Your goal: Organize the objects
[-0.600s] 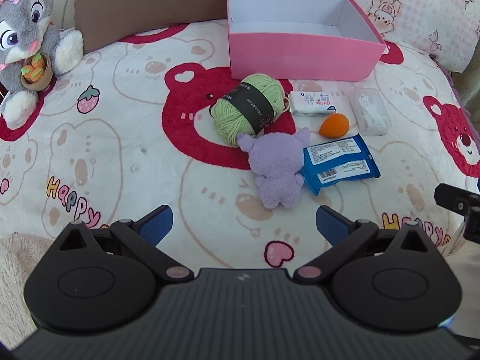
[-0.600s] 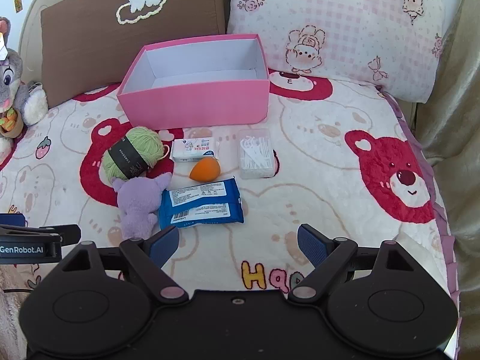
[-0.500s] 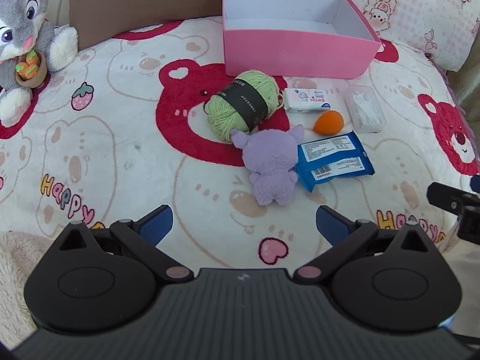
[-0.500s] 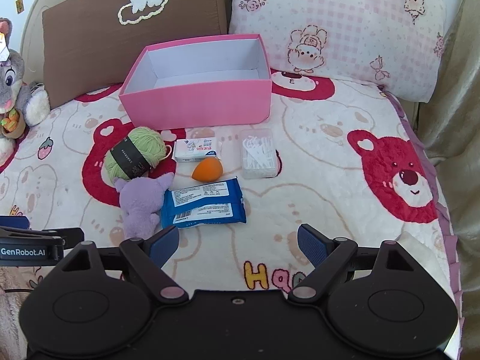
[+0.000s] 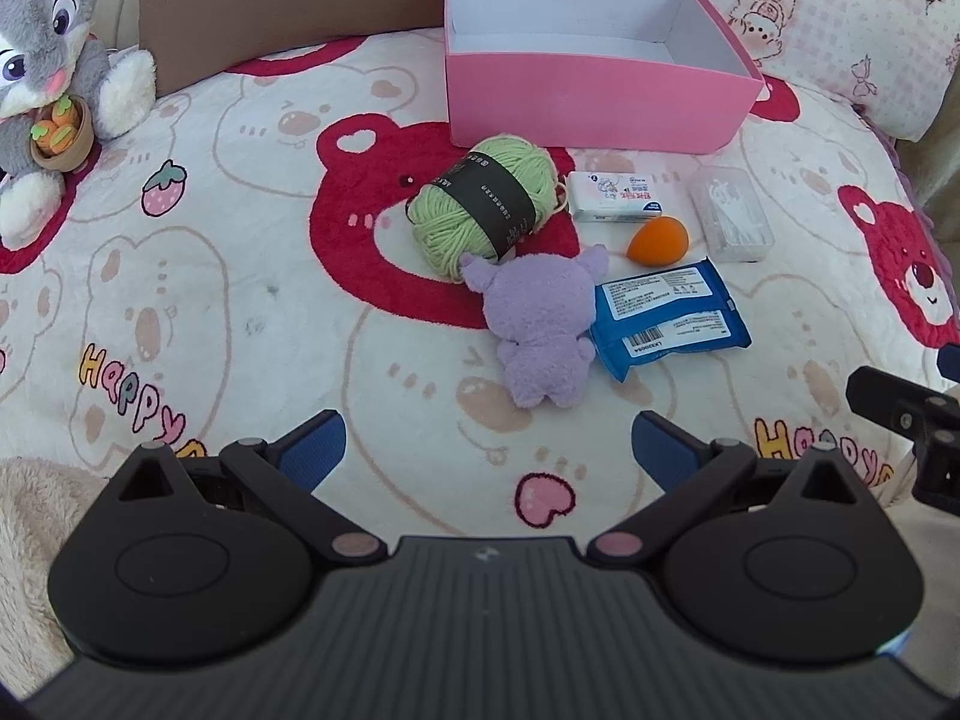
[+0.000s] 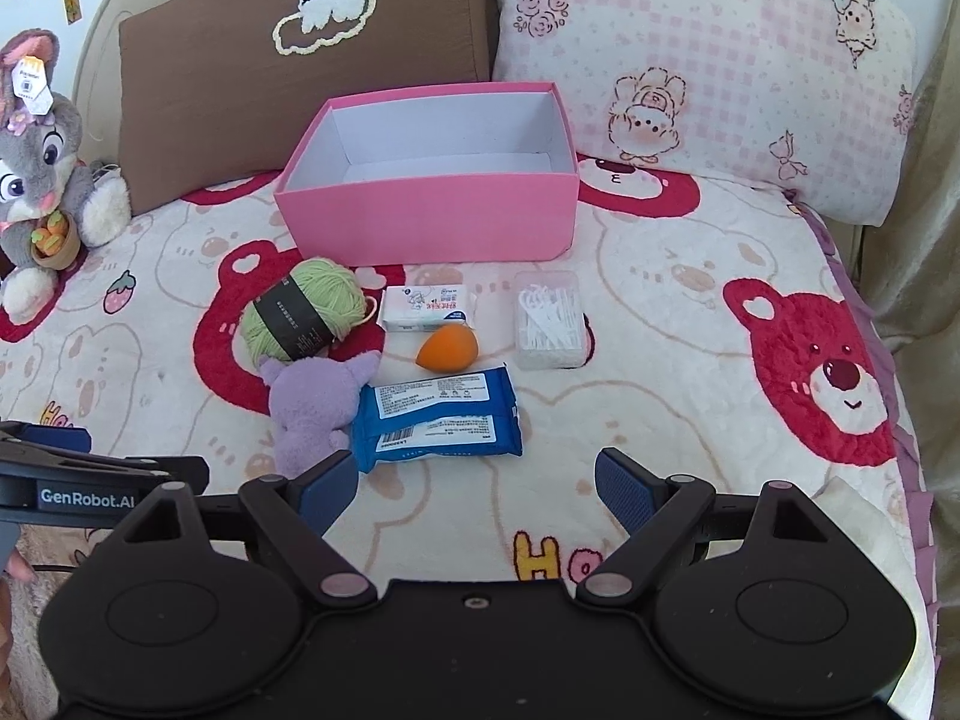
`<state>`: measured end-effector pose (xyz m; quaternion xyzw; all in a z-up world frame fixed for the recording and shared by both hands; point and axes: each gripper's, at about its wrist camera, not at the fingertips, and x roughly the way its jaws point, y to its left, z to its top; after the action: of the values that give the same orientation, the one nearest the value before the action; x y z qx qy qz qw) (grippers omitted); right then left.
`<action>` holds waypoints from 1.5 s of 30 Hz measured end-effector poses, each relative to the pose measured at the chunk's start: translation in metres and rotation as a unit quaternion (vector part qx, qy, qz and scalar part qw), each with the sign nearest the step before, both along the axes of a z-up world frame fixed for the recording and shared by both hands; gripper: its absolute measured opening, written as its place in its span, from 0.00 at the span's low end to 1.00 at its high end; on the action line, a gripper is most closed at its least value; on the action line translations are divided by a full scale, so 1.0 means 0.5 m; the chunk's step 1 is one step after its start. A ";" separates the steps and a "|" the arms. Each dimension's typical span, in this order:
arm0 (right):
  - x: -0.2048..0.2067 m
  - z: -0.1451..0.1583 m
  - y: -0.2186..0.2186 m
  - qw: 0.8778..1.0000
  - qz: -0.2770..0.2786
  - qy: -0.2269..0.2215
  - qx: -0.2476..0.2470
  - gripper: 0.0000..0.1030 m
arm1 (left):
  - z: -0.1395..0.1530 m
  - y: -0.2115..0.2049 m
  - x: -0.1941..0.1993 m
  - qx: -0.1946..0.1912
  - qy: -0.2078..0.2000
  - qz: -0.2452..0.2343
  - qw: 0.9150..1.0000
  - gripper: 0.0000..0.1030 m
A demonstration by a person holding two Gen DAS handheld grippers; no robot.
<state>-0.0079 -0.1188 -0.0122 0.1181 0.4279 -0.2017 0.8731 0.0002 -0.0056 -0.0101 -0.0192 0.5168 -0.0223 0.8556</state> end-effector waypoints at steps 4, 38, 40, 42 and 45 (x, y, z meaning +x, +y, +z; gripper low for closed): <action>0.001 -0.008 -0.004 1.000 -0.005 0.008 0.001 0.86 | -0.005 0.000 0.002 0.004 0.001 0.001 1.000 1.00; 0.017 -0.042 -0.002 0.999 0.004 0.052 -0.013 0.86 | -0.007 -0.002 0.005 -0.021 0.011 -0.019 1.000 1.00; 0.017 -0.044 -0.001 0.998 0.006 0.053 -0.014 0.86 | -0.007 -0.004 0.005 -0.021 0.013 -0.021 0.999 1.00; 0.019 -0.045 0.001 0.998 0.008 0.055 -0.016 0.86 | -0.008 -0.005 0.005 -0.022 0.014 -0.023 0.999 1.00; 0.020 -0.047 0.002 0.998 0.010 0.057 -0.015 0.86 | -0.006 -0.006 0.002 -0.028 0.018 -0.026 0.999 1.00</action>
<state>0.0023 -0.1177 -0.0356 0.0891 0.4747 -0.2057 0.8511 0.0012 -0.0087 -0.0132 -0.0303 0.5315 -0.0584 0.8445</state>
